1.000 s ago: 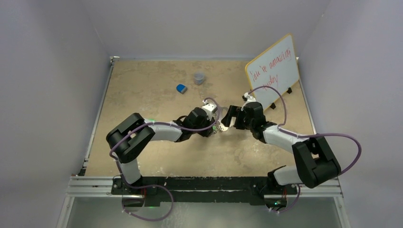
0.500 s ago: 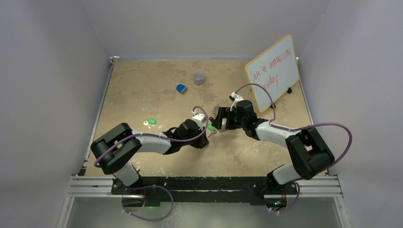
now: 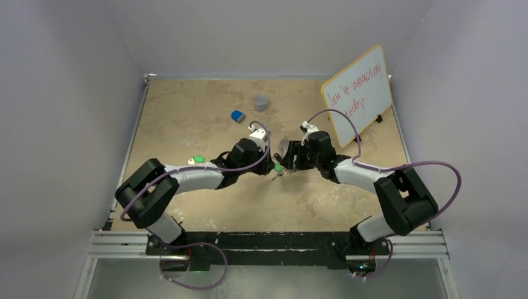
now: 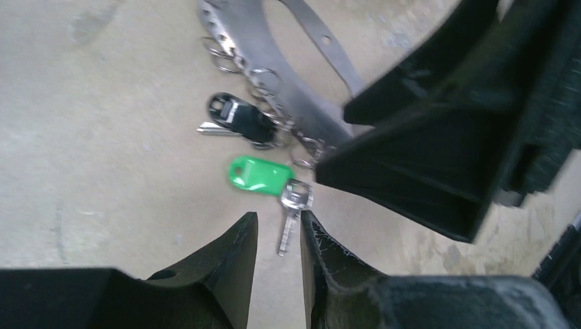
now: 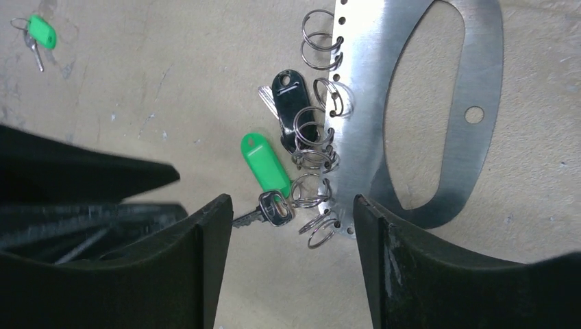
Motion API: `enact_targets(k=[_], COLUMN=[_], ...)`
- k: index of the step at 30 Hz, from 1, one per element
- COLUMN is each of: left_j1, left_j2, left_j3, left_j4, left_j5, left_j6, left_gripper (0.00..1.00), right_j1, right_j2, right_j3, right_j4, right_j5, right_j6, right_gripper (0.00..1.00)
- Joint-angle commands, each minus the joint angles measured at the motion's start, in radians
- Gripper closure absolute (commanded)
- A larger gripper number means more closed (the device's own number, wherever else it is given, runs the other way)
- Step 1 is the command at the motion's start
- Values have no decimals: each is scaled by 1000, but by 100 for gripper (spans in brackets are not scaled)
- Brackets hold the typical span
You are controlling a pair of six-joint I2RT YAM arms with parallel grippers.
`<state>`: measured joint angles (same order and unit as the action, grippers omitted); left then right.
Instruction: Remove the keys from the keyring
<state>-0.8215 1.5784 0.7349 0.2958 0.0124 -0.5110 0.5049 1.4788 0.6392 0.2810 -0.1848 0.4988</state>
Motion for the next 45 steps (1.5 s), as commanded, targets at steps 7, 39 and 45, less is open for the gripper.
enact_targets(k=[7, 39, 45], left_j1=[56, 55, 55], left_j2=[80, 114, 57], left_j3=[88, 100, 58], left_j4=[48, 46, 35], left_j5=[65, 83, 73], left_j6=[46, 33, 25], left_gripper=[70, 69, 69], right_j1=[30, 39, 70], right_j2=[33, -110, -28], right_j3=[48, 62, 138], right_j4=[-81, -214, -238], right_j5=[118, 251, 308], right_j6=[8, 24, 35], right_gripper=[41, 40, 35])
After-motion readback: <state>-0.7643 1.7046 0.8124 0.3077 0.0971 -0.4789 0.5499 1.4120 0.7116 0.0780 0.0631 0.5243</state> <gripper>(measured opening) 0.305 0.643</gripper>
